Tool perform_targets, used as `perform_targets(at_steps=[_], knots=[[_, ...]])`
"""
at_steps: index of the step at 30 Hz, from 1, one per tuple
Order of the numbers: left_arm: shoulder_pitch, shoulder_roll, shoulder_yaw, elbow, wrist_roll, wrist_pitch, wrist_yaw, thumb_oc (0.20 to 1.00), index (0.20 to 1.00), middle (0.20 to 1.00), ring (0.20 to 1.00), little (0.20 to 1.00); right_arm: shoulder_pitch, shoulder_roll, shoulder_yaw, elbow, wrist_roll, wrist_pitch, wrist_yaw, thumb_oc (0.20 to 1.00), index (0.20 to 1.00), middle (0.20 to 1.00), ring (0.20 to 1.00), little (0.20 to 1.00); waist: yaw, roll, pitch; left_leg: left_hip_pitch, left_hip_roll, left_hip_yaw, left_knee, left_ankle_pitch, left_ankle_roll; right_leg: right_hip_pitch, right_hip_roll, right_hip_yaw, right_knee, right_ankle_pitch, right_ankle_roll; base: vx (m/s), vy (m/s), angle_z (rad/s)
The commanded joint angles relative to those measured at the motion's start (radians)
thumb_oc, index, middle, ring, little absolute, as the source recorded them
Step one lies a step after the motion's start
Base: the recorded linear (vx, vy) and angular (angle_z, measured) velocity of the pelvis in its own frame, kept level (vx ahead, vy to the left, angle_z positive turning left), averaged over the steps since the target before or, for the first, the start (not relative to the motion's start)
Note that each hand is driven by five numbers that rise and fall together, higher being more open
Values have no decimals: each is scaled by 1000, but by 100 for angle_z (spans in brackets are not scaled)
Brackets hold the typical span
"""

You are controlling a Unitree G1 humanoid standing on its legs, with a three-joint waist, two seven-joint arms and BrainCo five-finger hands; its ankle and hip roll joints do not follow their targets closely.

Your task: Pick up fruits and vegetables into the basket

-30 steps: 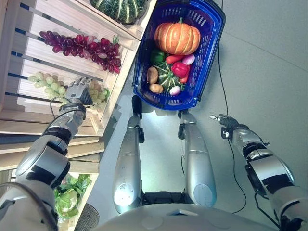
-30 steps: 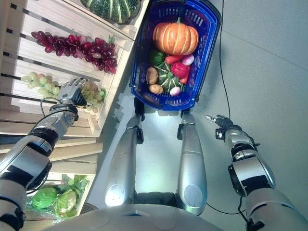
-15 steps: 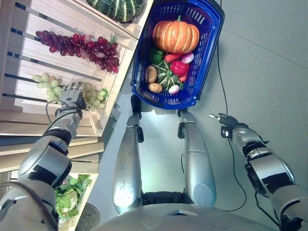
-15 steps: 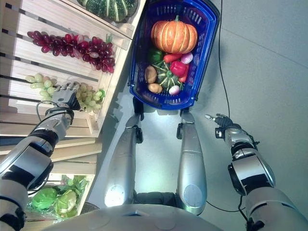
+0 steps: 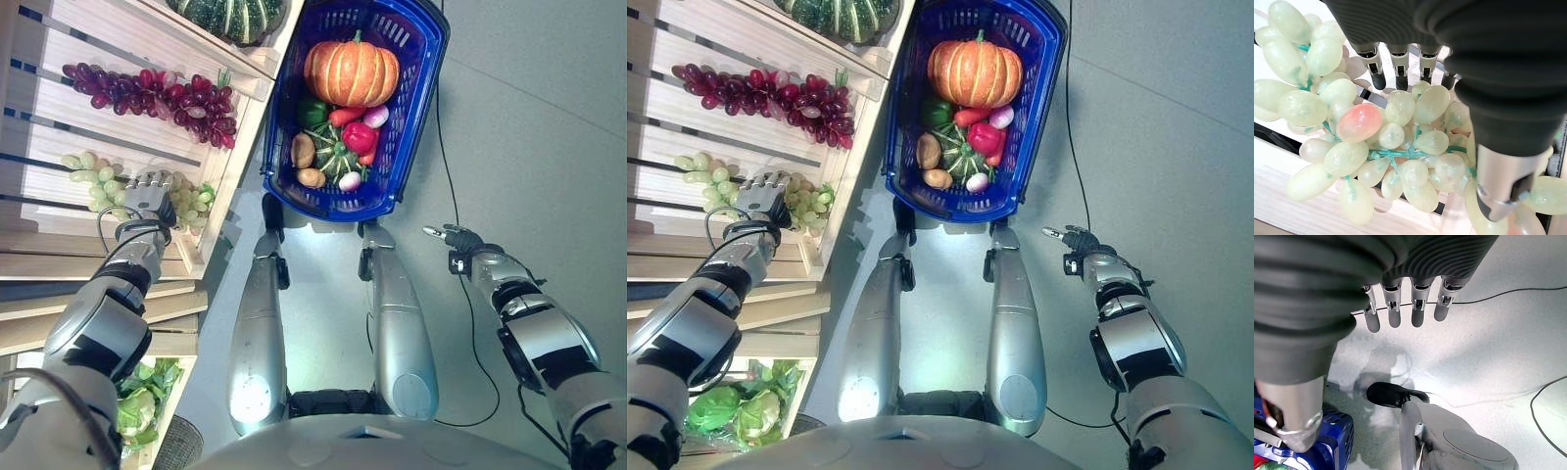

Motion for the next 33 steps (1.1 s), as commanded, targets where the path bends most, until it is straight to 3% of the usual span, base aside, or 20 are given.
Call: perform_targets(at_steps=[1, 17, 18, 19, 20, 21, 24, 33], knots=[[32, -25, 20, 89, -4, 13, -41, 1000, 1000, 1000, 1000, 1000, 47, -29, 31, 24, 7, 4, 0, 1000, 1000, 1000, 1000, 1000, 23, -22, -26, -65, -46, 17, 75, -45, 26, 14, 58, -65, 73, -97, -22, 0, 0, 0], [35, -31, 1, 96, -13, 29, -208, 1000, 1000, 1000, 1000, 1000, 39, -32, 32, 32, 4, 1, 3, 1000, 1000, 1000, 1000, 1000, 21, -22, -26, -65, -46, 19, 66, -42, 25, 14, 61, -66, 71, -98, -22, 0, 0, 0], [36, -31, -3, 98, -9, 30, -238, 840, 840, 840, 840, 840, 38, -32, 33, 32, 4, 0, 3, 1000, 1000, 1000, 1000, 1000, 20, -21, -26, -66, -46, 19, 68, -42, 24, 12, 60, -66, 71, -98, -22, 0, 0, 0], [37, -31, -4, 98, -9, 27, -250, 529, 529, 529, 529, 529, 37, -33, 34, 31, 4, 0, 4, 1000, 1000, 1000, 1000, 1000, 20, -21, -26, -67, -46, 19, 68, -42, 24, 11, 60, -66, 71, -98, -22, 0, 0, 0], [39, -34, -7, 99, -12, 24, -268, 341, 341, 341, 341, 341, 36, -32, 35, 28, 4, 2, 2, 1000, 1000, 1000, 1000, 1000, 19, -21, -26, -68, -45, 20, 68, -41, 24, 11, 59, -67, 70, -98, -22, 0, 0, 0], [40, -34, -7, 99, -12, 24, -269, 213, 213, 213, 213, 213, 36, -32, 35, 28, 4, 3, 2, 1000, 1000, 1000, 1000, 1000, 19, -21, -26, -68, -45, 20, 67, -41, 24, 11, 59, -67, 70, -98, -22, 0, 0, 0], [40, -34, -10, 102, -25, 13, -330, 200, 200, 200, 200, 200, 35, -35, 37, 28, 3, 3, 2, 1000, 1000, 1000, 1000, 1000, 18, -18, -26, -68, -45, 22, 63, -39, 25, 10, 59, -68, 69, -97, -23, 0, 0, 0], [40, -34, -17, 99, -57, 7, -382, 200, 200, 200, 200, 200, 29, -40, 37, 36, 0, 3, 6, 1000, 1000, 1000, 1000, 1000, 17, -17, -26, -73, -43, 24, 65, -40, 25, 6, 59, -68, 69, -98, -23, 0, 0, 0]])
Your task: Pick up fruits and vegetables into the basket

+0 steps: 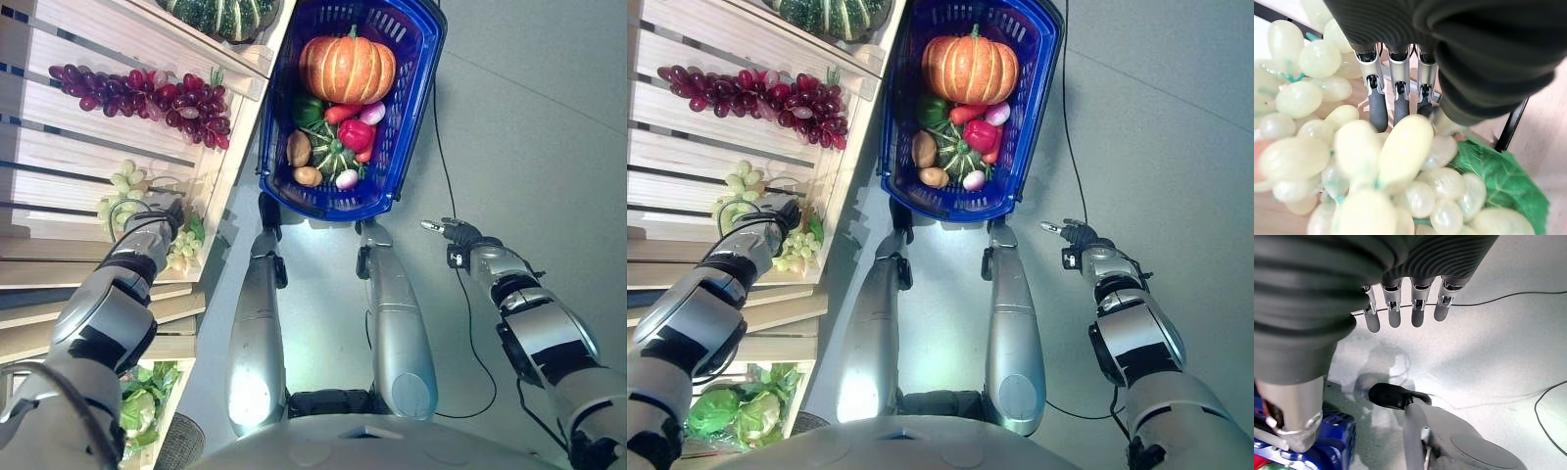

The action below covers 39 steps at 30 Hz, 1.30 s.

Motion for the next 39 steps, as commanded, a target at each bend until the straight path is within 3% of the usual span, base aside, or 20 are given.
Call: perform_targets(at_steps=[1, 10, 11, 12, 15, 17, 20, 25, 34, 39], knots=[[91, -17, 20, 86, -30, 7, -42, 200, 200, 200, 200, 200, 64, -38, 12, 32, 1, 6, 3, 1000, 1000, 1000, 1000, 1000, 29, -13, -24, -52, -46, 23, 51, -33, 30, 22, 57, -70, 66, -102, -17, 0, 0, 0], [85, -16, 19, 91, -26, -23, -7, 200, 200, 200, 200, 200, 61, -38, 16, 33, 6, 5, 6, 1000, 1000, 1000, 1000, 1000, 27, -17, -24, -57, -46, 22, 54, -33, 28, 18, 56, -68, 63, -99, -17, 0, 0, 0], [83, -16, 16, 89, -30, -44, 6, 824, 824, 824, 824, 824, 59, -38, 18, 33, 9, 6, 7, 1000, 1000, 1000, 1000, 1000, 27, -18, -24, -55, -46, 23, 53, -33, 28, 19, 57, -67, 62, -99, -17, 0, 0, 0], [81, -16, 9, 84, -53, -65, 5, 1000, 1000, 1000, 1000, 1000, 58, -36, 20, 36, 9, 5, 6, 1000, 1000, 1000, 1000, 1000, 27, -18, -24, -54, -45, 24, 53, -33, 28, 19, 57, -67, 63, -99, -17, 0, 0, 0], [75, -18, -3, 70, -47, -105, 17, 1000, 1000, 1000, 1000, 1000, 61, -36, 21, 31, 9, 4, 4, 1000, 1000, 1000, 1000, 1000, 27, -16, -24, -54, -47, 24, 49, -33, 28, 19, 58, -67, 61, -98, -16, 0, 0, 0], [72, -15, -16, 59, -22, -117, 77, 1000, 1000, 1000, 1000, 1000, 64, -35, 21, 31, 8, -1, 3, 1000, 1000, 1000, 1000, 1000, 26, -15, -24, -52, -48, 26, 46, -32, 29, 22, 58, -66, 57, -97, -14, 0, 0, 0], [65, -6, -24, 42, -22, -159, 257, 1000, 1000, 1000, 1000, 1000, 58, -38, 30, 31, 18, 2, 6, 1000, 1000, 1000, 1000, 1000, 29, -15, -24, -49, -49, 25, 41, -30, 28, 24, 58, -66, 51, -95, -14, 0, 0, 0], [74, -1, -25, 24, -7, -195, 333, 1000, 1000, 1000, 1000, 1000, 68, -35, 27, 31, 23, -11, 2, 1000, 1000, 1000, 1000, 1000, 35, -14, -24, -46, -52, 23, 35, -29, 27, 31, 58, -68, 41, -92, -13, 0, 0, 0], [81, 7, -38, 24, 29, -185, 226, 1000, 1000, 1000, 1000, 1000, 67, -43, 25, 30, 23, -12, 7, 1000, 1000, 1000, 1000, 1000, 36, -14, -24, -40, -52, 25, 25, -26, 29, 36, 57, -72, 35, -91, -13, 0, 0, 0], [73, 6, -67, 34, 72, -152, 42, 1000, 1000, 1000, 1000, 1000, 56, -45, 26, 36, 19, -11, 10, 1000, 1000, 1000, 1000, 1000, 31, -13, -24, -39, -52, 26, 22, -26, 30, 36, 57, -73, 35, -92, -12, 0, 0, 0]])
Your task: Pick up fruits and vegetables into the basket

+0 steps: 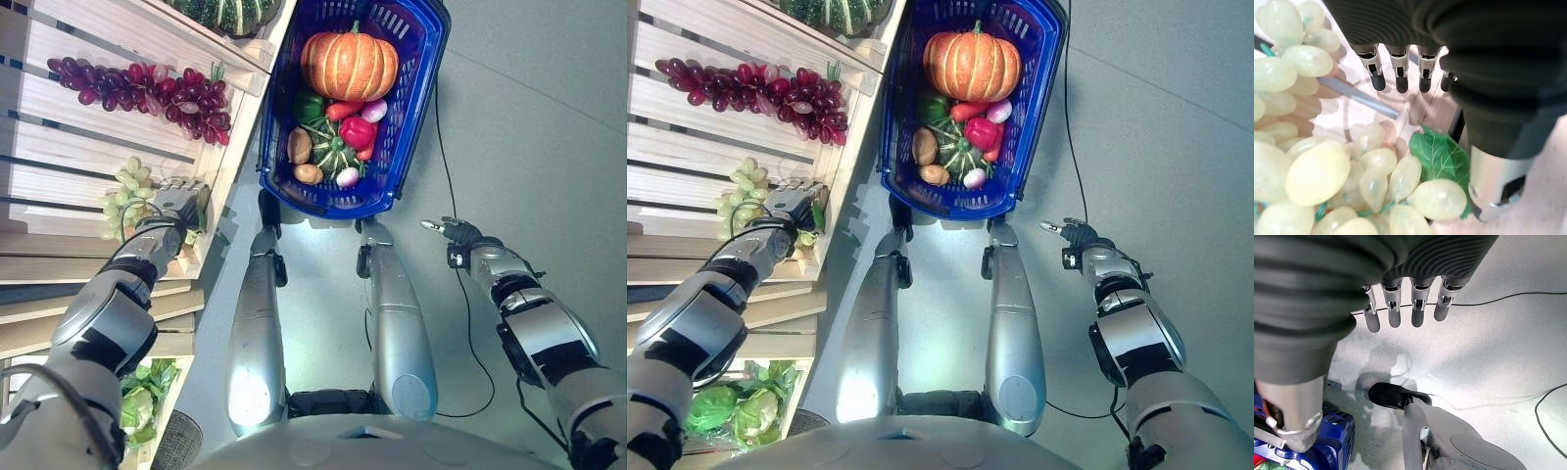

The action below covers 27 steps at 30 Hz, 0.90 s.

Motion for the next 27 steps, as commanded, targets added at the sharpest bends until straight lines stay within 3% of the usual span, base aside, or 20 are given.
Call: perform_targets(at_steps=[1, 8, 18, 25, 27], knots=[[67, 4, -27, 25, 65, 37, -172, 1000, 1000, 1000, 1000, 1000, 50, -45, 24, 31, 14, 7, 2, 1000, 1000, 1000, 1000, 1000, 25, -9, -24, -27, -51, 29, 23, -28, 29, 49, 57, -72, 31, -88, -12, 0, 0, 0], [64, -5, -47, 36, 48, 78, -356, 1000, 1000, 1000, 1000, 1000, 37, -45, 25, 31, 6, 19, 5, 1000, 1000, 1000, 1000, 1000, 20, -9, -24, -33, -50, 29, 28, -31, 30, 43, 58, -70, 38, -90, -12, 0, 0, 0], [55, -11, -91, 54, 134, 122, -521, 1000, 1000, 1000, 1000, 1000, 18, -36, 35, 33, 13, 26, -1, 1000, 1000, 1000, 1000, 1000, 16, -13, -24, -40, -48, 29, 33, -32, 28, 37, 57, -70, 40, -90, -10, 0, 0, 0], [61, -17, -105, 57, 154, 145, -540, 1000, 1000, 1000, 1000, 1000, 18, -35, 32, 31, 17, 25, -2, 1000, 1000, 1000, 1000, 1000, 17, -17, -24, -41, -50, 29, 26, -32, 28, 39, 58, -70, 29, -86, -9, 0, 0, 0], [67, -16, -93, 62, 87, 191, -432, 1000, 1000, 1000, 1000, 1000, 16, -35, 34, 33, 22, 26, -1, 1000, 1000, 1000, 1000, 1000, 21, -17, -24, -41, -51, 27, 27, -31, 27, 40, 58, -72, 28, -86, -9, 0, 0, 0]])
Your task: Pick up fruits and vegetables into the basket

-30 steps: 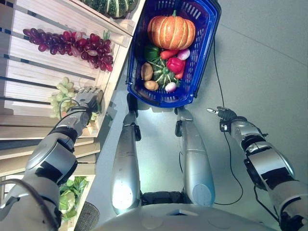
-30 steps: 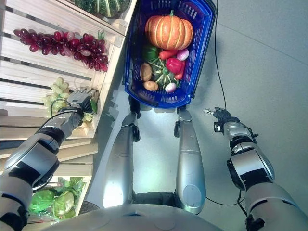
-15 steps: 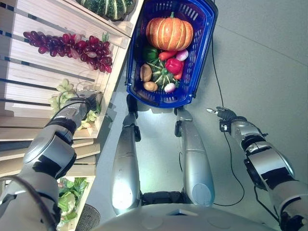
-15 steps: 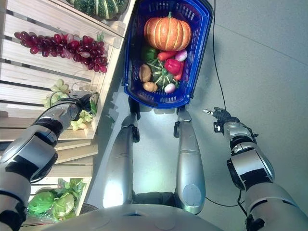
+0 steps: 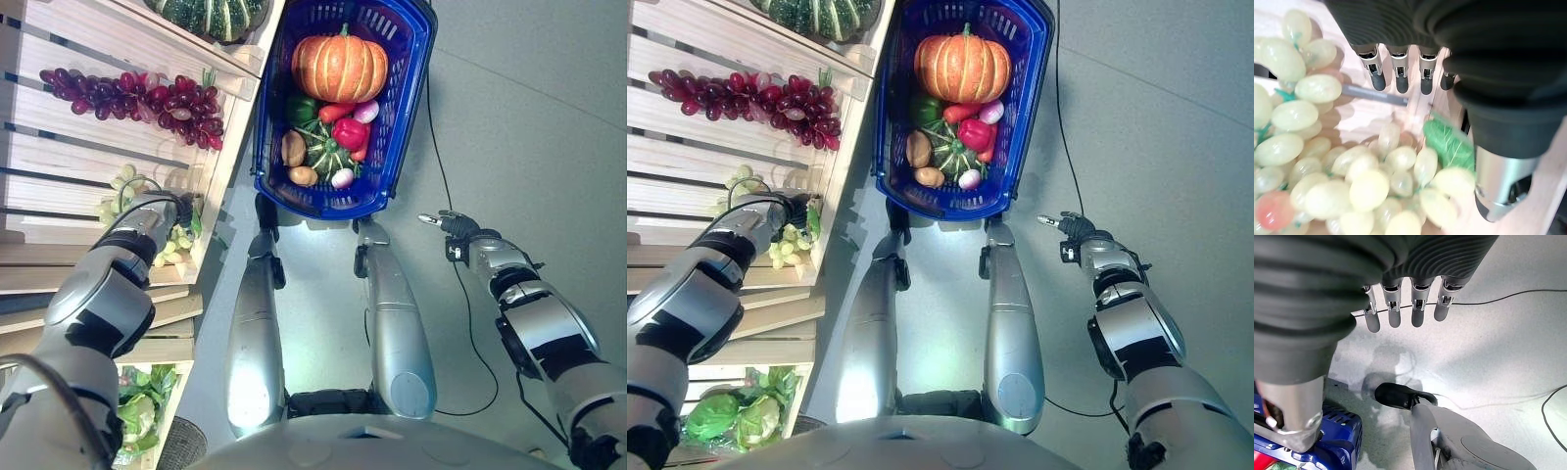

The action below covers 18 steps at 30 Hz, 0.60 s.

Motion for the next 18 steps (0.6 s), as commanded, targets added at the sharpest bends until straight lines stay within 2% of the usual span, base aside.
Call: perform_targets(at_steps=[1, 3, 12, 18], knots=[[177, -36, 4, 91, -35, 86, 93, 1000, 1000, 1000, 1000, 1000, 55, -31, 14, 34, 26, 8, -10, 1000, 1000, 1000, 1000, 1000, 42, -16, -22, -41, -54, 22, 26, -29, 29, 41, 57, -71, 31, -85, -12, 0, 0, 0], [165, -33, 23, 94, 27, 97, 93, 1000, 1000, 1000, 1000, 1000, 60, -30, 13, 37, 28, 3, -6, 1000, 1000, 1000, 1000, 1000, 45, -18, -22, -44, -54, 19, 29, -29, 27, 39, 56, -70, 33, -85, -13, 0, 0, 0], [198, -43, 68, 139, 129, 170, 66, 1000, 1000, 1000, 1000, 1000, 67, -27, 13, 29, 31, 0, -4, 1000, 1000, 1000, 1000, 1000, 48, -21, -22, -31, -57, 17, 21, -24, 28, 53, 58, -76, 28, -85, -18, 0, -1, 0], [201, -49, 66, 158, 227, 176, -12, 1000, 1000, 1000, 1000, 1000, 65, -28, 14, 31, 33, 2, -2, 1000, 1000, 1000, 1000, 1000, 46, -24, -22, -33, -54, 20, 25, -27, 30, 51, 57, -78, 33, -88, -21, 0, 0, 0]])
